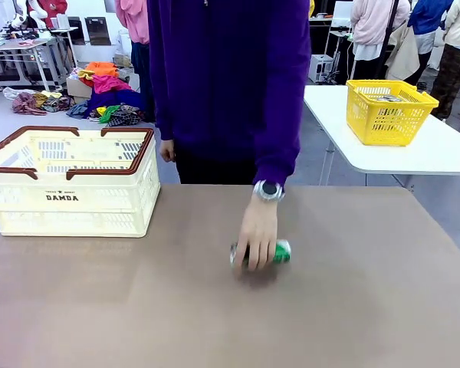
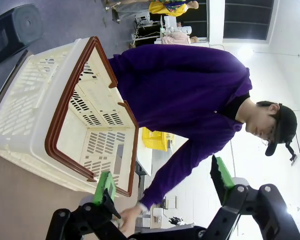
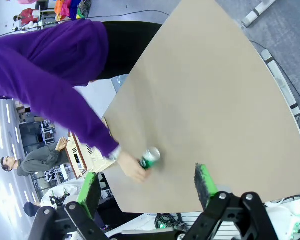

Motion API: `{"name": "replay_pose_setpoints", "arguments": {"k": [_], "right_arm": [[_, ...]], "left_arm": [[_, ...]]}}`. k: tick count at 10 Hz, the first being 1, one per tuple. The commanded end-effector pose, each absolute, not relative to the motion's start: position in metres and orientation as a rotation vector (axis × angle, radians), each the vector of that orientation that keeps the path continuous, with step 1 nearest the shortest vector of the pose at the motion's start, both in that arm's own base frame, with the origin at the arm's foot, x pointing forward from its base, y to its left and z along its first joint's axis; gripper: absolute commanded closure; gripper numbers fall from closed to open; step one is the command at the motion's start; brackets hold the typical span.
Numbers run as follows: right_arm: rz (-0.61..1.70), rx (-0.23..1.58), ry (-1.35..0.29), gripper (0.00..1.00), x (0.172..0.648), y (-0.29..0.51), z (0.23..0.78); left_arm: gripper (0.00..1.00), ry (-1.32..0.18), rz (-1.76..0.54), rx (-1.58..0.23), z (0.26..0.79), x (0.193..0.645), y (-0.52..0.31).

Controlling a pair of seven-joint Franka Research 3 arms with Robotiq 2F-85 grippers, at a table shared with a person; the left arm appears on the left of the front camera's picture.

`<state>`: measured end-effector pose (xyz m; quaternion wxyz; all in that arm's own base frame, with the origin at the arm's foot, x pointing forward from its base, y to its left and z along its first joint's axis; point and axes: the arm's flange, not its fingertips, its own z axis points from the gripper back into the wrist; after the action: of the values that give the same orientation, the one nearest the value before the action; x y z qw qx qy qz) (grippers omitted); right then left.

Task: Place the drinks into the Shopping basket.
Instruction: Pick up one drink and place it into the Shopping basket.

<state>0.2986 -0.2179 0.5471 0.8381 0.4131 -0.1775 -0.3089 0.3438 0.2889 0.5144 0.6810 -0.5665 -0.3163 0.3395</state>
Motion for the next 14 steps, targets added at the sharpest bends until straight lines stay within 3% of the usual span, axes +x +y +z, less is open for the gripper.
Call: {"name": "replay_pose_setpoints", "arguments": {"k": [1,13,14], "right_arm": [[-0.642,0.88,-0.373,0.0,0.299,-0.221,0.549],[-0.642,0.88,-0.373,0.0,0.299,-0.221,0.549],[-0.642,0.88,-0.373,0.0,0.299,-0.221,0.549]], "left_arm": [[0.0,-0.691,0.761,-1.274,0.517,0.343,0.291],[0.0,-0.71,0.762,-1.271,0.514,0.344,0.289],[0.0,-0.627,0.688,-1.28,0.536,0.34,0.252]]}}
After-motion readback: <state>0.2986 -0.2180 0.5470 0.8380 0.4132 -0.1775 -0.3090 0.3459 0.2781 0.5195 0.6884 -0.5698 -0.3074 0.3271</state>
